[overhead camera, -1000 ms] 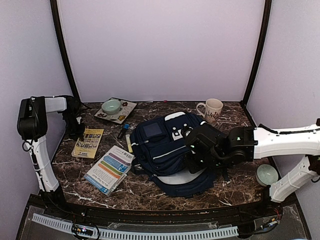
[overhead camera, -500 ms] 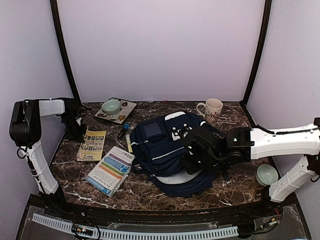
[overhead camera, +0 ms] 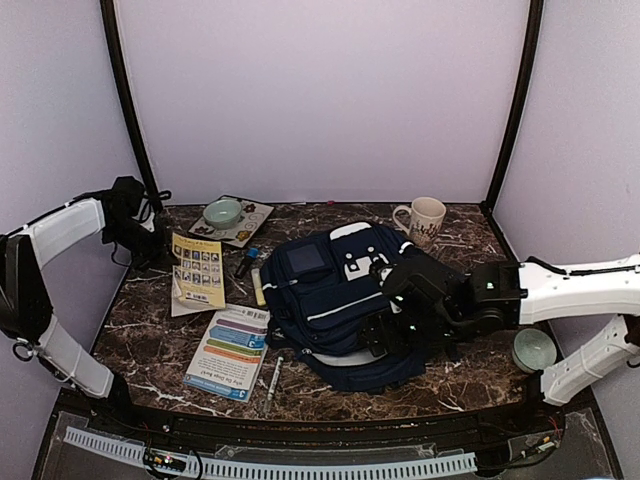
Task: Pack the student bag
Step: Pick up the book at the corner of the board, then pass from the left arm to the right
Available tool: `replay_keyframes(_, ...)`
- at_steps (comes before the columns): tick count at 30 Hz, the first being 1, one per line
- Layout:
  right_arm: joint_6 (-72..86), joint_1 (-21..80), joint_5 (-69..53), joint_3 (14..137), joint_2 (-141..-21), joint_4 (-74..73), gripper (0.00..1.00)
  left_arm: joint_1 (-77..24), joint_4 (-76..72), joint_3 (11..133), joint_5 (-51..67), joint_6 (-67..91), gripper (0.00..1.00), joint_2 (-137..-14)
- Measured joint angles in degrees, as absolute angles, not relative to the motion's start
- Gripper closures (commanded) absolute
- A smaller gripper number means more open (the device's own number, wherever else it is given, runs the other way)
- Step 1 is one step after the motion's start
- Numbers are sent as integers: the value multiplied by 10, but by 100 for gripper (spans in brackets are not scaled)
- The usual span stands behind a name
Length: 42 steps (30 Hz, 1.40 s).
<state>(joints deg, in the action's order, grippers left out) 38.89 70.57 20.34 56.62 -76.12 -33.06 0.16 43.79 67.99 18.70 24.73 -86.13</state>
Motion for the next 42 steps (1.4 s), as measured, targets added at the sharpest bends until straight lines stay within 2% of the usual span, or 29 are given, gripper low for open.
replay_keyframes(4, 408, 705, 212, 548, -686, -360, 1, -24, 430, 670, 217, 293, 100, -808)
replay_keyframes(8, 413, 704, 230, 550, -631, -374, 0, -46, 413, 662, 241, 336, 100, -757)
replay_keyframes(17, 380, 656, 247, 595, -611, -337, 0, -66, 350, 661, 295, 427, 100, -710)
replay_keyframes(25, 365, 632, 238, 604, -655, -176, 0, -110, 228, 622, 323, 543, 100, -708)
replay_keyframes(34, 386, 629, 191, 612, -753, 18, 1, -188, 74, 606, 296, 680, 100, -712)
replay_keyframes(42, 438, 611, 155, 674, -817, 104, 7, -240, -28, 607, 278, 755, 100, -739)
